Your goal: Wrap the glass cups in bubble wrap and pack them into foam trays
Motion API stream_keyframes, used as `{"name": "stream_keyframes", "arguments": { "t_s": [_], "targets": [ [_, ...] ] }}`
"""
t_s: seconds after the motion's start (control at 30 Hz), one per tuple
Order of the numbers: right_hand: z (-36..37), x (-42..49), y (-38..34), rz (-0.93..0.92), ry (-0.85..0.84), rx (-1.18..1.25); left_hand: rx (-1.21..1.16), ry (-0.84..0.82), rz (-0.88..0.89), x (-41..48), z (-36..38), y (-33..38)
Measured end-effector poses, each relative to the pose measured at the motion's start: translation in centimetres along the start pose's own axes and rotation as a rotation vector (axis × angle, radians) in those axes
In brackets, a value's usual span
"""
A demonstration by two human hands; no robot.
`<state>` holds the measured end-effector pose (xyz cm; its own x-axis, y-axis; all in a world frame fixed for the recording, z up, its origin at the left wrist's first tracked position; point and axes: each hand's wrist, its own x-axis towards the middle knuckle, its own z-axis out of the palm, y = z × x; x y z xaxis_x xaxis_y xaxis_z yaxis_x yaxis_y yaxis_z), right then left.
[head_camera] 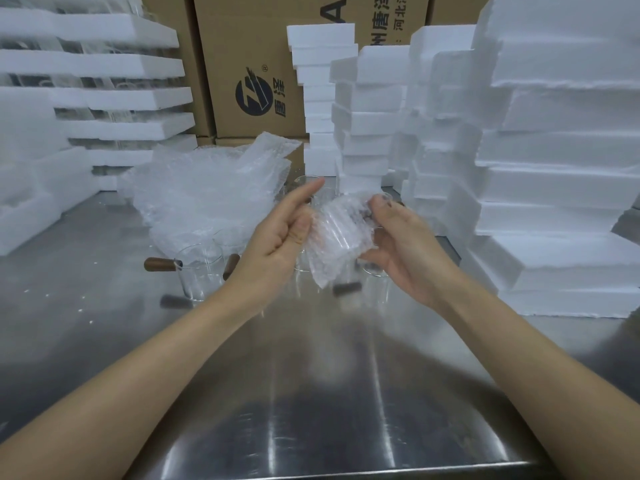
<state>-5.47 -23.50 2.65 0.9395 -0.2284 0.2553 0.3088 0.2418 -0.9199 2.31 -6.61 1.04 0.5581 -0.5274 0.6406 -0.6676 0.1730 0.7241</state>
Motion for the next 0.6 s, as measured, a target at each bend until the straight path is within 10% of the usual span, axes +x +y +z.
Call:
{"name": "stream_keyframes", "arguments": {
  "t_s": [0.23, 0.6],
  "targets": [
    [0.7, -0.1, 1.0, -0.107, 0.122, -0.027, -0.204, 0.032, -0.415, 0.2, 1.4, 0.3],
    [0.3, -0.5, 1.1, -0.145, -0.051, -0.476, 0.036, 0.133, -0.238, -0.5, 1.6, 0.0]
  ]
}}
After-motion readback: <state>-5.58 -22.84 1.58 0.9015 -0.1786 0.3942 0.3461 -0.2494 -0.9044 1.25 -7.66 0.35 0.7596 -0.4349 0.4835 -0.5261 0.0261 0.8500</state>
